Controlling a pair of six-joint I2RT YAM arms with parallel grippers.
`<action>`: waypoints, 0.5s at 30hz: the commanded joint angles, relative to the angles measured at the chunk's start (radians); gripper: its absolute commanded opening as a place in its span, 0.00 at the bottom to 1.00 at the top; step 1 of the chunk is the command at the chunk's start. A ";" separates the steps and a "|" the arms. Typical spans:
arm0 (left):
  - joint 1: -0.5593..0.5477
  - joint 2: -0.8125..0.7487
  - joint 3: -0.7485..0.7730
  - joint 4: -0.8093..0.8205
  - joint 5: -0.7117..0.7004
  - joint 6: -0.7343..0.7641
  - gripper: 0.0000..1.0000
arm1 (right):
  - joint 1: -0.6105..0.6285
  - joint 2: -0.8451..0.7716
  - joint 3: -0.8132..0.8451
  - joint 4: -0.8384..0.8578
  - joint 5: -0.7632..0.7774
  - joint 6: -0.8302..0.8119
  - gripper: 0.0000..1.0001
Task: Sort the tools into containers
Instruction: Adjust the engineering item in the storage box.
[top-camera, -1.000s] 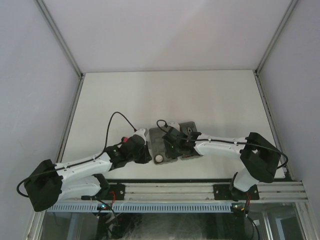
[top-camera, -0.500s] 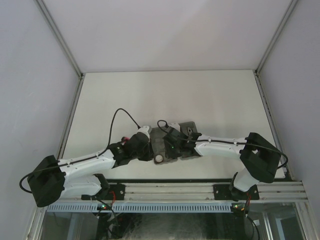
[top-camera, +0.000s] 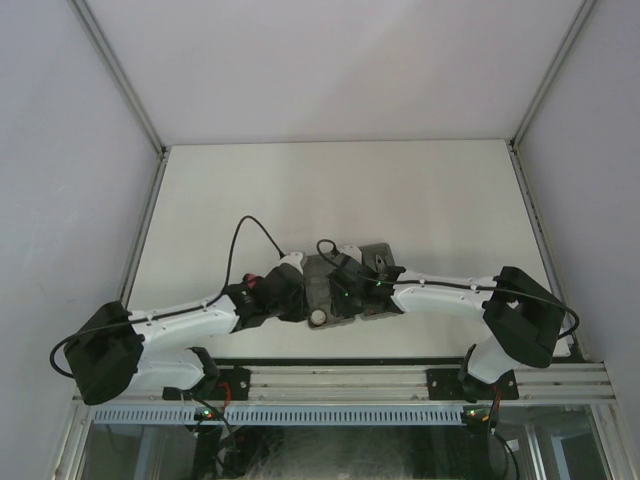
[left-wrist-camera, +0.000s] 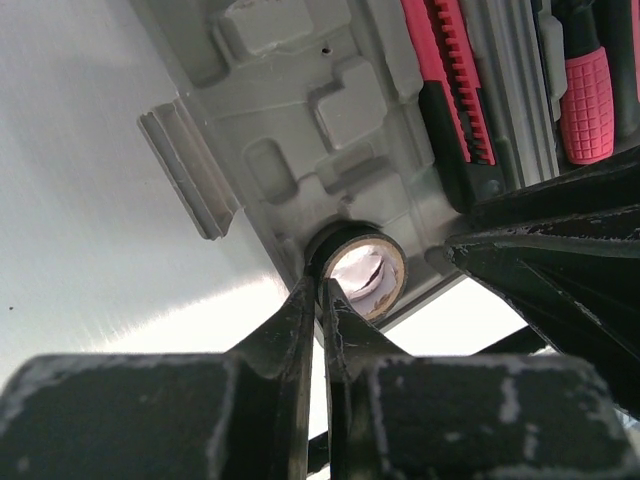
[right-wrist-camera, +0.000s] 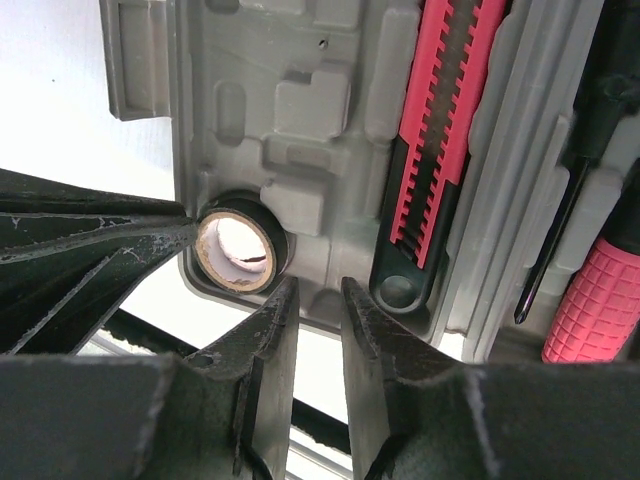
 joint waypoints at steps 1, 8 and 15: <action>-0.006 0.013 0.051 0.027 -0.002 0.005 0.10 | -0.005 -0.038 -0.003 0.029 0.005 0.016 0.23; -0.007 0.025 0.053 0.024 0.007 0.006 0.09 | -0.005 -0.037 -0.005 0.031 0.005 0.019 0.23; -0.009 0.035 0.063 -0.012 0.006 0.008 0.09 | -0.004 -0.037 -0.009 0.039 0.006 0.023 0.23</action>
